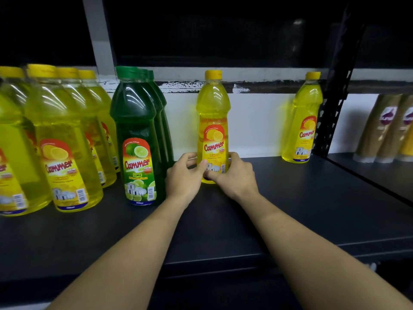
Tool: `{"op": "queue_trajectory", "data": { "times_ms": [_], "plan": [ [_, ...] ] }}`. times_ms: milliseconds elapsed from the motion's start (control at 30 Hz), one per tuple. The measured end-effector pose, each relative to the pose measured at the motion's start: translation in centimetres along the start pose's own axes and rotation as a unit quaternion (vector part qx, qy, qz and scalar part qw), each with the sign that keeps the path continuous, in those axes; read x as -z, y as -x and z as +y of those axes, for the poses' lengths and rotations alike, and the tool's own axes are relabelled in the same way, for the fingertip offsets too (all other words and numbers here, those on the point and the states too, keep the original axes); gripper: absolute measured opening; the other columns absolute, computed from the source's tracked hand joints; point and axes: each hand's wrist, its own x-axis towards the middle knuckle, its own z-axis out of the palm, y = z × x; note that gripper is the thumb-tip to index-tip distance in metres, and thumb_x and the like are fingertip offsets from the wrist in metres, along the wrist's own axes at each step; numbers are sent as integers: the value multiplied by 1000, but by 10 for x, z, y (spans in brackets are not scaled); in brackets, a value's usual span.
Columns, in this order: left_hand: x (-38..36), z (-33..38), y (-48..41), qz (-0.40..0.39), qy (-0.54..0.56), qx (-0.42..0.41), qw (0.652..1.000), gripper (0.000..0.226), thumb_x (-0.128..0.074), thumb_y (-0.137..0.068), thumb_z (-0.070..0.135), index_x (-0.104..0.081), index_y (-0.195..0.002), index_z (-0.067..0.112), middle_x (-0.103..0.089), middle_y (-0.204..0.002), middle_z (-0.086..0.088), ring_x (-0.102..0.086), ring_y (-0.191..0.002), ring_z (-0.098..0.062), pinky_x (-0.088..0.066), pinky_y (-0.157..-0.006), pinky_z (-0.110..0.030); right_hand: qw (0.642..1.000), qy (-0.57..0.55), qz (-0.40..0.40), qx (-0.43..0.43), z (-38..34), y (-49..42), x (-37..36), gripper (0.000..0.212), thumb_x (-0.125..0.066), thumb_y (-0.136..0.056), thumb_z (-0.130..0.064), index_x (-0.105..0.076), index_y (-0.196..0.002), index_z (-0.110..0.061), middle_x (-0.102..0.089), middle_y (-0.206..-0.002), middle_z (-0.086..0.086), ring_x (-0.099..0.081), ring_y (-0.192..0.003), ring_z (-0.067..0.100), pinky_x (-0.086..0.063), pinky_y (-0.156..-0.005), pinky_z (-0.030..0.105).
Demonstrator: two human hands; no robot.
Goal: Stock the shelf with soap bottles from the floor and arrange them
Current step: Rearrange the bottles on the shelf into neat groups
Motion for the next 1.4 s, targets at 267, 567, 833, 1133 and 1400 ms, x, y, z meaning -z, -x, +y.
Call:
{"op": "queue_trajectory", "data": {
  "times_ms": [267,567,833,1133,1400],
  "plan": [
    [-3,-3,-3,-22,-7,8,1000,39,-79,-83,37,-68,-119,24,-75,-109,10,-70,-90,-2,-52,-80,-19,997,58,-57,17,10,-7,-6,74,-62,-86,-62,-36,-143,-22,-67,-118,2,-62,-109,26,-53,-84,37],
    [-3,-7,-3,-31,15,2,999,35,-78,-85,24,-71,-120,25,-75,-108,9,-72,-92,-3,-57,-93,-38,997,-16,-72,34,6,-3,0,97,-69,-91,-40,2,-157,-36,-63,-130,2,-63,-114,25,-53,-93,40],
    [-1,-5,0,-29,-12,0,1000,35,-78,-86,25,-72,-120,23,-76,-110,5,-72,-95,-5,-56,-92,-33,994,-46,-100,23,6,-5,6,88,-67,-91,-43,-8,-156,-40,-65,-129,-3,-63,-114,22,-52,-96,40],
    [2,15,32,-29,-129,17,991,38,-77,-83,31,-70,-117,18,-71,-116,3,-64,-104,-13,-46,-85,-23,977,-193,1,-91,9,19,35,81,-72,-90,-35,-24,-155,-25,-56,-140,4,-55,-125,18,-40,-91,23],
    [-21,52,69,-195,-213,-119,950,37,-68,-88,48,-69,-117,25,-66,-123,7,-57,-116,-13,-43,-93,-26,996,-72,-1,-49,52,53,106,58,-70,-90,-42,-46,-138,-19,-68,-118,-1,-64,-108,12,-40,-88,22]
  ]
}}
